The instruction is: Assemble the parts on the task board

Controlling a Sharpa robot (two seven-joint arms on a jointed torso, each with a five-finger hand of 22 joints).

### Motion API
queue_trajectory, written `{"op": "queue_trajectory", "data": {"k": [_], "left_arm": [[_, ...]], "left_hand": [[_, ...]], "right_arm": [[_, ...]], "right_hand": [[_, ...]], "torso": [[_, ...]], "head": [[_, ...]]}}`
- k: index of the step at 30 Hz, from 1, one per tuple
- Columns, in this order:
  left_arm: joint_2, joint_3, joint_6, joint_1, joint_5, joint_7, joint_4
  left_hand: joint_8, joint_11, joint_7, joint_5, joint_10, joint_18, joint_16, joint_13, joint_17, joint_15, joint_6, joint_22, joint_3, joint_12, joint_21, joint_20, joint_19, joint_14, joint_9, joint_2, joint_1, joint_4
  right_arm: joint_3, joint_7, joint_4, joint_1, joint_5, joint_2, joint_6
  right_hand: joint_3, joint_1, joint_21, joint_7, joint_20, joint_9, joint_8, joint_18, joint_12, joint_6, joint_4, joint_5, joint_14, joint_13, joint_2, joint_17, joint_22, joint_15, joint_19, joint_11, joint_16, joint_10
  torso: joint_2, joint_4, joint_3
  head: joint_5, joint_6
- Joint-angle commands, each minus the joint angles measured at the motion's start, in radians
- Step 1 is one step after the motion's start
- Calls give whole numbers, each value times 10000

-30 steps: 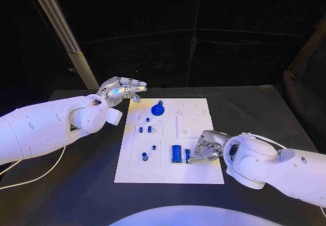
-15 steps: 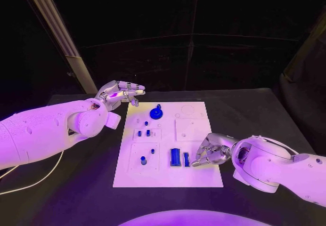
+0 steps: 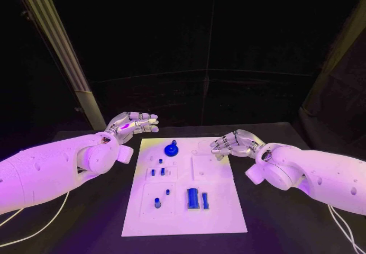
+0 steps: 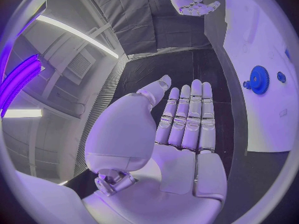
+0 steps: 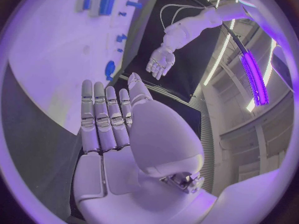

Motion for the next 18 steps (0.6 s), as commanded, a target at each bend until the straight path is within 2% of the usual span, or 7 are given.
{"op": "queue_trajectory", "data": {"k": [1, 9, 10, 11, 16, 17, 18], "left_arm": [[227, -11, -23, -52, 796, 614, -351], [904, -23, -314, -252, 1133, 879, -1199], [813, -33, -126, -246, 684, 394, -1081], [810, -28, -146, -251, 681, 397, -1069], [759, 74, -547, -367, 618, 461, -813], [731, 129, -763, -429, 585, 496, -676], [710, 173, -933, -478, 558, 523, -567]], "left_hand": [[-35, -19, 22, 7, -68, 27, -656, -315, -406, 29, -92, -508, -141, -62, -517, 190, -124, -32, -123, 100, 17, 1], [-33, -36, 17, -9, -153, 83, -1685, -833, -1125, 93, -117, -1350, -399, -71, -1276, 440, -237, -202, -354, 201, 39, 59], [-697, -393, -419, -502, -3193, -525, -1961, -1517, -1643, -254, -3049, -2453, -1410, -443, -1830, -315, -2520, -3054, -1328, 851, -3816, 744], [-697, -413, -447, -502, -3353, -524, -1996, -1517, -1690, -259, -3210, -2530, -1458, -456, -1872, -317, -2624, -3212, -1328, 851, -3937, 744], [-697, -563, -621, -502, -4562, -680, -2719, -1517, -1913, -1040, -4383, -2982, -1879, -631, -2103, -586, -3526, -4357, -1328, 851, -5443, 744], [-697, -1269, -662, -502, -4871, -681, -2719, -1517, -1967, -1040, -4682, -3096, -1988, -671, -2167, -661, -3758, -4649, -1328, 851, -5826, 744], [-697, -1269, -694, -502, -5087, -682, -2719, -1517, -2005, -1040, -4891, -3175, -2058, -1387, -2208, -712, -3920, -4853, -1328, 851, -6094, 744]], "right_arm": [[66, 2139, -944, 35, 2401, 501, 316], [160, 2794, -2699, 54, 3181, 1530, 452], [148, 1918, -2514, 33, 2273, 1417, 206], [149, 1925, -2501, 30, 2285, 1415, 187], [177, 2068, -2226, -27, 2518, 1361, -215], [192, 2145, -2079, -57, 2644, 1332, -431], [204, 2205, -1962, -81, 2743, 1309, -602]], "right_hand": [[-153, -342, -628, 71, 158, -314, -56, 197, -85, 50, -221, -138, 207, -634, 86, -516, -529, 26, -153, 44, -414, 114], [-520, -1245, -2146, 141, 469, -1177, -39, 292, -88, 91, -1127, -585, 229, -2035, 505, -1822, -1998, 172, -443, 165, -1265, 36], [166, -5288, -2791, -398, -271, -1510, -683, -358, -711, -2868, -344, -955, -2940, -2260, 190, -2084, -2945, -231, -3025, -289, -1889, -3082], [184, -5497, -2791, -386, -273, -1567, -683, -358, -711, -2975, -344, -914, -3102, -2998, -522, -2158, -3053, -216, -3137, -261, -1889, -3213], [438, -7093, -2791, -563, -553, -1723, -683, -376, -711, -4103, -344, -1708, -4344, -2998, -522, -2906, -3462, -356, -4132, -427, -1889, -4424], [502, -7522, -2791, -613, -627, -2426, -683, -485, -711, -4412, -344, -1708, -4681, -2998, -522, -2906, -3567, -1072, -4404, -470, -1889, -4751], [543, -7806, -2791, -646, -679, -2426, -683, -532, -711, -4618, -344, -1708, -4906, -2998, -522, -2906, -3636, -1072, -4584, -498, -1889, -4971]], "torso": [[-190, -95, -6], [-354, -16, 38], [-282, -51, 10], [-292, -42, 12], [-489, 159, 58], [-579, 251, 80], [-628, 301, 91]], "head": [[-25, 212], [-55, 410], [-61, 367], [-55, 369], [64, 414], [119, 435], [149, 446]]}}
